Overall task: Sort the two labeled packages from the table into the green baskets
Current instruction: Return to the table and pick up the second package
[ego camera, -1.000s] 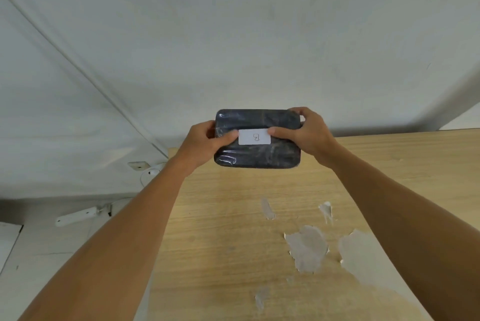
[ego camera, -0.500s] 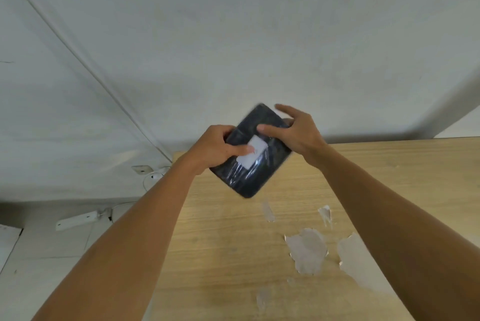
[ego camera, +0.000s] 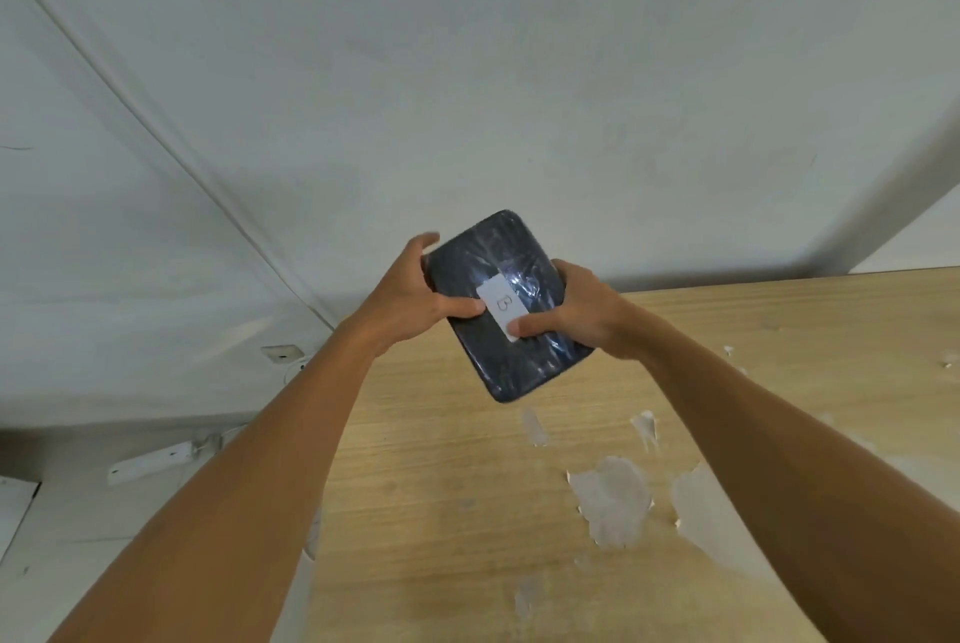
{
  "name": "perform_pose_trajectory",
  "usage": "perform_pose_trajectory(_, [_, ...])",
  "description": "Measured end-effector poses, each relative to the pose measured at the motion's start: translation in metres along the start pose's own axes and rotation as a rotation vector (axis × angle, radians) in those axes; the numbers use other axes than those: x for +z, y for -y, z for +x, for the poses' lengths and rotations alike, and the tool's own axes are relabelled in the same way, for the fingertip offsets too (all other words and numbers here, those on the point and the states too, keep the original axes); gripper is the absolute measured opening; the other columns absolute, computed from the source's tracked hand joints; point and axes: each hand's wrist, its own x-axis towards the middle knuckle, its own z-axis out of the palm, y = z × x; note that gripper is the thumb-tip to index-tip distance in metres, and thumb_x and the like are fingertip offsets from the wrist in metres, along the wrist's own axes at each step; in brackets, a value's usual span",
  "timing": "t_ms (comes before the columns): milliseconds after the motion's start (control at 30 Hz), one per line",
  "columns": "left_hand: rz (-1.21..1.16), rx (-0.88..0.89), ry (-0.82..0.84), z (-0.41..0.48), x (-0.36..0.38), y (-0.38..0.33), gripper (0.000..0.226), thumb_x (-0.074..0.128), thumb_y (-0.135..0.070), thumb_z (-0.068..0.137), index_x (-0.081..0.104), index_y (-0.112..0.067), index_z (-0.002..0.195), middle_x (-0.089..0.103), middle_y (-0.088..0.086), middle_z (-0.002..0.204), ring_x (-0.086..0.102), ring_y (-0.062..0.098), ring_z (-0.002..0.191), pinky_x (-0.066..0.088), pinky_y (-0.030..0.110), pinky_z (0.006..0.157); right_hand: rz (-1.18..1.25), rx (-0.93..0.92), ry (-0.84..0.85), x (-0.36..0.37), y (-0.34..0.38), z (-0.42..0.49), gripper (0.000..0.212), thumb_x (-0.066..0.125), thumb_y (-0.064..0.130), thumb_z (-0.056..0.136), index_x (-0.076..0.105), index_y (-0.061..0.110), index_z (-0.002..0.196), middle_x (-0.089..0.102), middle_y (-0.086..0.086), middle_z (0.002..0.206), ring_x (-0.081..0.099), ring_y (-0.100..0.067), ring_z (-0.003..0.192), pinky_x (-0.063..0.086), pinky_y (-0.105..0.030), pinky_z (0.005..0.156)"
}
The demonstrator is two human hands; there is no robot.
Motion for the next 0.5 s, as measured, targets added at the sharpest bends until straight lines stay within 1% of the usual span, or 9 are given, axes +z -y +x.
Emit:
perform_pose_trajectory(33, [0.034, 0.047, 0.006, -0.001, -0.002, -0.001, 0.103, 0.090, -0.021, 0.064, 0.028, -0.026, 0.147, 0.049, -0.006, 0.127, 0.054, 0.015, 0.114, 0.049, 0.024, 0.083, -0.077, -0.009, 0.066, -0.006, 0.004, -0.004, 0.067, 0.090, 0.016, 0.063, 0.055, 0.016, 0.121, 0.071, -0.005, 0.107, 0.073, -0.024, 0.091, 0.062, -0.040, 0.075])
perform_pose_trajectory(67, [0.063, 0.085, 0.035, -0.002, -0.002, -0.002, 0.107, 0.091, -0.023, 0.063, 0.026, -0.029, 0.148, 0.048, -0.006, 0.128, 0.055, 0.015, 0.112, 0.051, 0.024, 0.081, -0.157, -0.019, 0.120, -0.012, 0.009, -0.007, 0.063, 0.089, 0.014, 0.066, 0.057, 0.017, 0.120, 0.072, -0.004, 0.107, 0.073, -0.022, 0.090, 0.062, -0.038, 0.076])
perform_pose_trajectory(100, [0.089, 0.113, 0.078, -0.003, -0.001, -0.004, 0.106, 0.091, -0.023, 0.062, 0.029, -0.030, 0.147, 0.049, -0.005, 0.128, 0.057, 0.016, 0.111, 0.054, 0.026, 0.080, -0.228, -0.027, 0.160, -0.015, 0.013, -0.010, 0.060, 0.088, 0.014, 0.067, 0.059, 0.018, 0.119, 0.072, -0.003, 0.106, 0.073, -0.021, 0.089, 0.062, -0.037, 0.076])
perform_pose_trajectory(167, [0.145, 0.140, 0.123, -0.005, 0.006, -0.004, 0.093, 0.091, -0.023, 0.062, 0.040, -0.027, 0.140, 0.057, -0.003, 0.126, 0.061, 0.019, 0.111, 0.057, 0.032, 0.086, -0.291, -0.038, 0.152, -0.019, 0.017, -0.013, 0.057, 0.087, 0.016, 0.069, 0.061, 0.018, 0.119, 0.072, 0.001, 0.103, 0.072, -0.016, 0.087, 0.062, -0.033, 0.076])
perform_pose_trajectory(200, [0.150, 0.135, 0.101, -0.006, 0.009, -0.002, 0.087, 0.090, -0.025, 0.063, 0.044, -0.026, 0.136, 0.060, -0.002, 0.125, 0.061, 0.019, 0.111, 0.056, 0.036, 0.090, -0.268, -0.048, 0.098, -0.020, 0.017, -0.014, 0.059, 0.088, 0.018, 0.068, 0.061, 0.018, 0.121, 0.071, 0.002, 0.102, 0.072, -0.015, 0.086, 0.063, -0.033, 0.075])
perform_pose_trajectory(267, [0.077, 0.093, 0.028, -0.009, 0.012, 0.000, 0.080, 0.089, -0.029, 0.064, 0.046, -0.027, 0.132, 0.062, -0.003, 0.122, 0.062, 0.016, 0.109, 0.057, 0.039, 0.090, -0.116, -0.056, -0.099, -0.020, 0.010, -0.016, 0.069, 0.093, 0.023, 0.061, 0.062, 0.017, 0.123, 0.070, 0.000, 0.104, 0.071, -0.016, 0.088, 0.063, -0.034, 0.071])
perform_pose_trajectory(367, [-0.043, 0.045, -0.040, -0.013, 0.017, 0.003, 0.074, 0.087, -0.034, 0.067, 0.045, -0.028, 0.128, 0.062, -0.009, 0.113, 0.062, 0.007, 0.103, 0.058, 0.032, 0.082, 0.157, -0.039, -0.431, -0.014, -0.003, -0.019, 0.076, 0.096, 0.031, 0.055, 0.060, 0.017, 0.120, 0.069, 0.000, 0.106, 0.070, -0.014, 0.091, 0.062, -0.033, 0.074])
perform_pose_trajectory(433, [-0.055, 0.031, -0.073, -0.015, 0.023, 0.001, 0.072, 0.086, -0.035, 0.068, 0.045, -0.028, 0.126, 0.062, -0.010, 0.112, 0.060, 0.003, 0.101, 0.057, 0.031, 0.079, 0.281, -0.022, -0.555, -0.004, -0.009, -0.023, 0.080, 0.095, 0.035, 0.057, 0.056, 0.019, 0.126, 0.068, 0.000, 0.106, 0.070, -0.014, 0.090, 0.062, -0.034, 0.073])
perform_pose_trajectory(500, [-0.042, 0.026, -0.108, -0.016, 0.028, 0.000, 0.075, 0.087, -0.037, 0.066, 0.043, -0.028, 0.126, 0.063, -0.008, 0.112, 0.062, 0.006, 0.100, 0.058, 0.035, 0.081, 0.269, -0.067, -0.604, 0.005, -0.015, -0.028, 0.081, 0.091, 0.038, 0.063, 0.051, 0.022, 0.132, 0.066, 0.002, 0.108, 0.068, -0.014, 0.095, 0.061, -0.033, 0.077])
